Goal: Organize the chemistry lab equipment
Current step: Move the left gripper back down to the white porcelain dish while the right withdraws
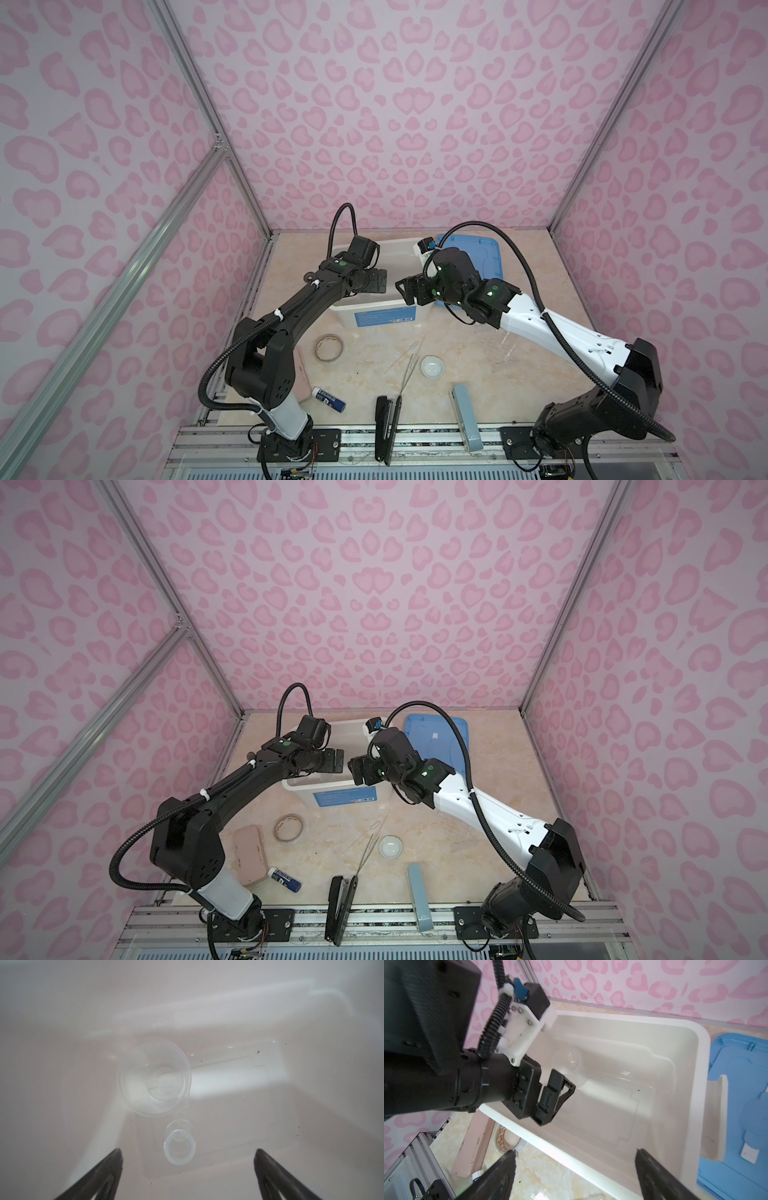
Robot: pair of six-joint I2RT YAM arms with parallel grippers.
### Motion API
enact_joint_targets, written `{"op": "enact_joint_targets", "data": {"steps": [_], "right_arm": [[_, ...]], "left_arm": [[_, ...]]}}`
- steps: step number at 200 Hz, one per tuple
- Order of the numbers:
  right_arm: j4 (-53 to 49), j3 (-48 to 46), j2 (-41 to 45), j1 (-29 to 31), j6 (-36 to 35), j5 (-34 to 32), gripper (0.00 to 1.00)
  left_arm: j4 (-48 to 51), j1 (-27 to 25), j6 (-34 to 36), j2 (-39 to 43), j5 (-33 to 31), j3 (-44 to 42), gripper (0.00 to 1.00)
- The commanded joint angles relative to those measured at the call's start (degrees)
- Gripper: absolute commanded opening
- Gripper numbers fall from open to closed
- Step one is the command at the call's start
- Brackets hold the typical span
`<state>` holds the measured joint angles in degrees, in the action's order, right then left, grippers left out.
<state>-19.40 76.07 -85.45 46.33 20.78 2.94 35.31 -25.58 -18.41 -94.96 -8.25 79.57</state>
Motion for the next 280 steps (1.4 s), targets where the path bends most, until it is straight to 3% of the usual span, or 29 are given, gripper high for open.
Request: {"op": "enact_joint_targets", "data": {"steps": [1, 66, 120, 160, 193, 214, 239, 264, 280], "right_arm": [[-0.5, 0.1, 1.1, 0.6, -2.4, -0.7, 0.92], [-3.6, -4.8, 11.1, 1.6, -6.6, -2.7, 0.94], [-8.4, -13.9, 23.6, 2.1, -4.3, -5.4, 0.94], [-16.1, -16.6, 27.7, 1.9, -0.1, -12.0, 0.93], [-19.3, -19.5, 30.4, 1.4, 1.3, -10.5, 0.9], [-19.8, -22.1, 32.2, 1.0, 2.5, -9.8, 0.95], [-21.2, -23.0, 32.4, 0.7, 3.3, -10.1, 0.98], [-21.6, -23.6, 33.1, 0.7, 4.1, -12.0, 0.98], [-21.7, -23.7, 33.7, 0.7, 4.8, -14.0, 0.98]], "left_arm": [[1.3, -0.1, -0.5, 2.1, 3.7, 1.8, 0.99], [7.2, -2.2, 1.6, 9.4, 7.1, 10.2, 0.99], [10.9, -6.8, 4.1, 18.2, 13.6, 10.3, 0.96], [13.1, -12.9, -3.1, 21.4, 12.6, 7.8, 0.91], [12.1, -19.4, -11.3, 23.5, 10.4, 1.2, 0.88], [10.7, -23.3, -15.6, 23.6, 10.2, -2.1, 0.86], [5.5, -27.5, -21.8, 23.0, 10.3, -9.1, 0.89], [1.7, -31.4, -26.8, 20.0, 8.0, -13.8, 1.0], [0.4, -33.7, -29.6, 17.9, 4.6, -15.4, 0.96]]}}
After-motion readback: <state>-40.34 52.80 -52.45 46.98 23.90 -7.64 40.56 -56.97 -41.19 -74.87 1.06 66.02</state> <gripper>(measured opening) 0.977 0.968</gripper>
